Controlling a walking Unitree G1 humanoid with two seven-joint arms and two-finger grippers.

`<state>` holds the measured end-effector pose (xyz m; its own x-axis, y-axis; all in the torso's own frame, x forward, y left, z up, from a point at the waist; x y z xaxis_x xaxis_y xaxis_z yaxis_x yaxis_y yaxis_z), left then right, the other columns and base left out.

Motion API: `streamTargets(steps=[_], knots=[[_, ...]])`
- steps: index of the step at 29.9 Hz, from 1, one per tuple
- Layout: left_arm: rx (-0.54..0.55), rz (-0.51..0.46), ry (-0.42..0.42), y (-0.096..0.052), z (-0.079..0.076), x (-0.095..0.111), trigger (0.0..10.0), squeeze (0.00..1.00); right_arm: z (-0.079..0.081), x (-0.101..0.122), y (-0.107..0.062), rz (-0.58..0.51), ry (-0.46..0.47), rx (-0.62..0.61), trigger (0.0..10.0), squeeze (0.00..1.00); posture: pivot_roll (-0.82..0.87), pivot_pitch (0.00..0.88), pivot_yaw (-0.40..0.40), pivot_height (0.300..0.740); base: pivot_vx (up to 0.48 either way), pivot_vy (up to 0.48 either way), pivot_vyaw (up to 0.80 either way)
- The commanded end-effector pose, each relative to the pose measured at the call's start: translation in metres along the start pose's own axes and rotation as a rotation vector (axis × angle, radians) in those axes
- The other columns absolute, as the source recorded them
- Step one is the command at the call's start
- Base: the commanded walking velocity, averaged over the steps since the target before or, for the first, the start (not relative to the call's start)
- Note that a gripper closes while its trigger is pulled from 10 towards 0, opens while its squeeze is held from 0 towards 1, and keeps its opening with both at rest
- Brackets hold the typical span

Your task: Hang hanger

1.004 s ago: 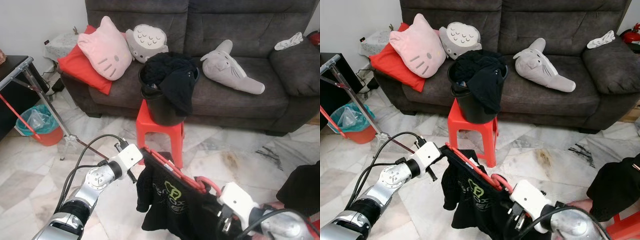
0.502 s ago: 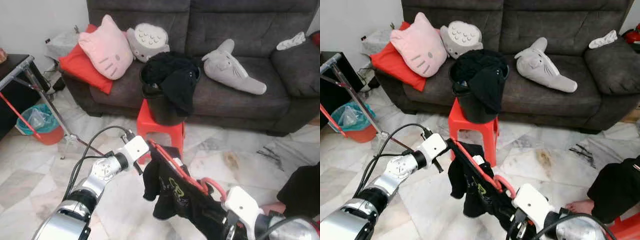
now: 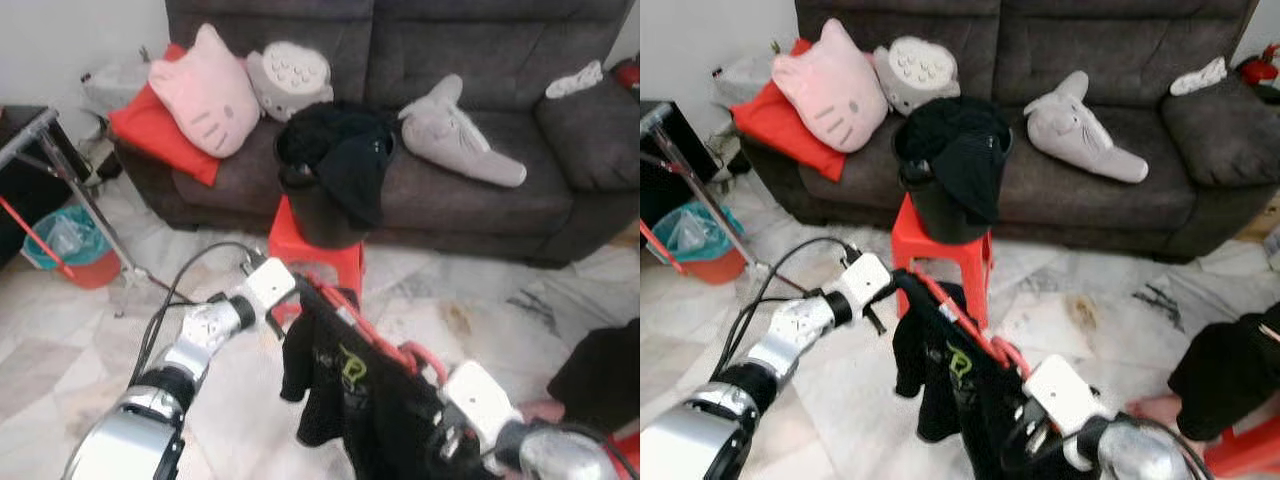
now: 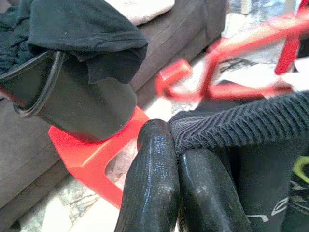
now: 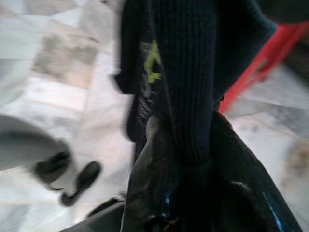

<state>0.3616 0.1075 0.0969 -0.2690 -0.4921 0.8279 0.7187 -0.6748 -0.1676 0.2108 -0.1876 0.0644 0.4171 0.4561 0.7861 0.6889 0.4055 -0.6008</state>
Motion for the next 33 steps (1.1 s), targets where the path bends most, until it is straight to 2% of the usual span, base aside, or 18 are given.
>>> streamTargets(steps=[1, 4, 12, 15, 19, 21, 23, 33], knots=[[0.139, 0.035, -0.035, -0.017, 0.037, -0.007, 10.0, 0.0, -0.018, -0.021, -0.007, 0.087, 0.017, -0.104, 10.0, 0.0, -0.06, 0.067, 0.051, 0.74, 0.0, 0.0, 0.0], [0.136, 0.039, -0.03, -0.018, 0.037, -0.008, 10.0, 0.0, -0.018, -0.017, -0.007, 0.075, 0.031, -0.092, 10.0, 0.0, -0.06, 0.066, 0.051, 0.74, 0.0, 0.0, 0.0], [0.176, 0.042, -0.034, -0.022, 0.043, -0.01, 10.0, 0.0, -0.02, -0.027, -0.009, 0.127, 0.019, -0.071, 10.0, 0.0, -0.06, 0.063, 0.051, 0.74, 0.0, 0.0, 0.0], [0.209, 0.049, -0.026, -0.023, 0.048, -0.009, 10.0, 0.0, -0.003, -0.029, -0.014, 0.145, 0.02, 0.048, 10.0, 0.0, -0.06, 0.061, 0.051, 0.74, 0.0, 0.0, 0.0], [0.231, 0.045, -0.027, -0.022, 0.051, -0.007, 10.0, 0.0, 0.006, -0.034, -0.017, 0.166, 0.047, 0.079, 10.0, 0.0, -0.06, 0.059, 0.05, 0.74, 0.0, 0.0, 0.0], [0.234, 0.043, -0.028, -0.021, 0.052, -0.006, 10.0, 0.0, 0.019, -0.041, -0.024, 0.195, 0.069, 0.118, 10.0, 0.0, -0.06, 0.059, 0.053, 0.74, 0.0, 0.0, 0.0], [0.232, 0.042, -0.028, -0.021, 0.052, -0.006, 10.0, 0.0, 0.022, -0.043, -0.026, 0.2, 0.079, 0.124, 10.0, 0.0, -0.07, 0.06, 0.054, 0.74, 0.0, 0.0, 0.0], [0.194, 0.042, -0.023, -0.02, 0.05, -0.006, 10.0, 0.0, 0.016, -0.04, -0.027, 0.191, 0.109, 0.086, 10.0, 0.0, -0.06, 0.065, 0.052, 0.74, 0.0, 0.0, 0.0]])
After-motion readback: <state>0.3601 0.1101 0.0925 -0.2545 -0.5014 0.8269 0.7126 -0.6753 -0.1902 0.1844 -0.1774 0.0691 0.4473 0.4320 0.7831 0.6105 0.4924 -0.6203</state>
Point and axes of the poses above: a point about 5 cm out from each wrist's last joint towards the gripper, its own y axis pointing out of the wrist towards the gripper, its own x axis along the axis of the wrist's last joint, z = x × y, the point moved 2 cm from there along y, pointing out of the wrist towards the gripper, and after that the axes turned 6 degrees about y, right-handed, at the moved point
